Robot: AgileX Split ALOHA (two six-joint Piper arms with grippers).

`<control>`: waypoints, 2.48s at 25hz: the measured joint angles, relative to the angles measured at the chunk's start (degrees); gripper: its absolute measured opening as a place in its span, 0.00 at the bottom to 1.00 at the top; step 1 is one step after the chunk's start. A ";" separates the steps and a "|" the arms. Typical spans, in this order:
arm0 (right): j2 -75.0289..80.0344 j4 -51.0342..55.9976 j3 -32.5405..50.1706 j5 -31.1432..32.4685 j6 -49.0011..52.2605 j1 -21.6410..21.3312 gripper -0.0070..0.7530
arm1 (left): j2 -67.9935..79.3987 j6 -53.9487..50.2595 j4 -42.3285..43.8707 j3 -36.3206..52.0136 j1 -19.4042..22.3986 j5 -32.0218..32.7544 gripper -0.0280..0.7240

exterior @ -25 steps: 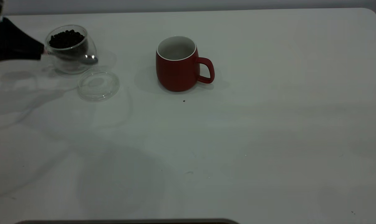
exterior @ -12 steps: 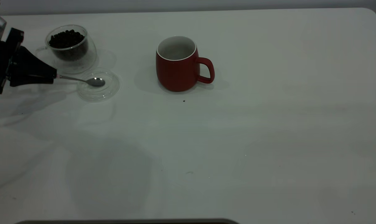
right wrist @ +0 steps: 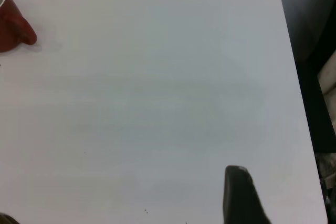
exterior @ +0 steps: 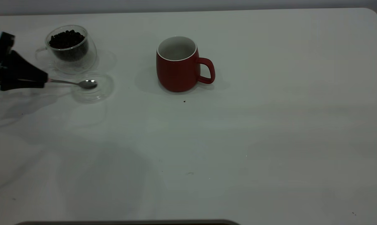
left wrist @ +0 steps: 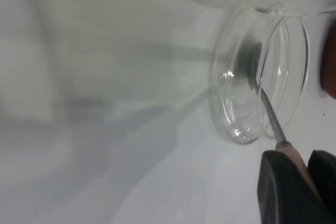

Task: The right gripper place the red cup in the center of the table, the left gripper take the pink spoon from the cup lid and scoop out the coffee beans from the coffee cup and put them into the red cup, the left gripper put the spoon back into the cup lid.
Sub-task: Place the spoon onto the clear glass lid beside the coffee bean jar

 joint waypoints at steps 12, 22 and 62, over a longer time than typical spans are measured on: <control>0.00 0.00 0.00 0.00 0.00 0.00 0.59 | 0.00 -0.46 0.52 0.00 5.47 4.81 0.19; 0.00 0.00 0.00 0.00 0.00 0.00 0.59 | 1.21 -0.06 0.14 0.00 0.71 2.75 0.19; 0.00 0.00 0.00 0.06 0.00 0.00 0.59 | -2.59 0.00 1.52 -2.46 3.03 -0.15 0.52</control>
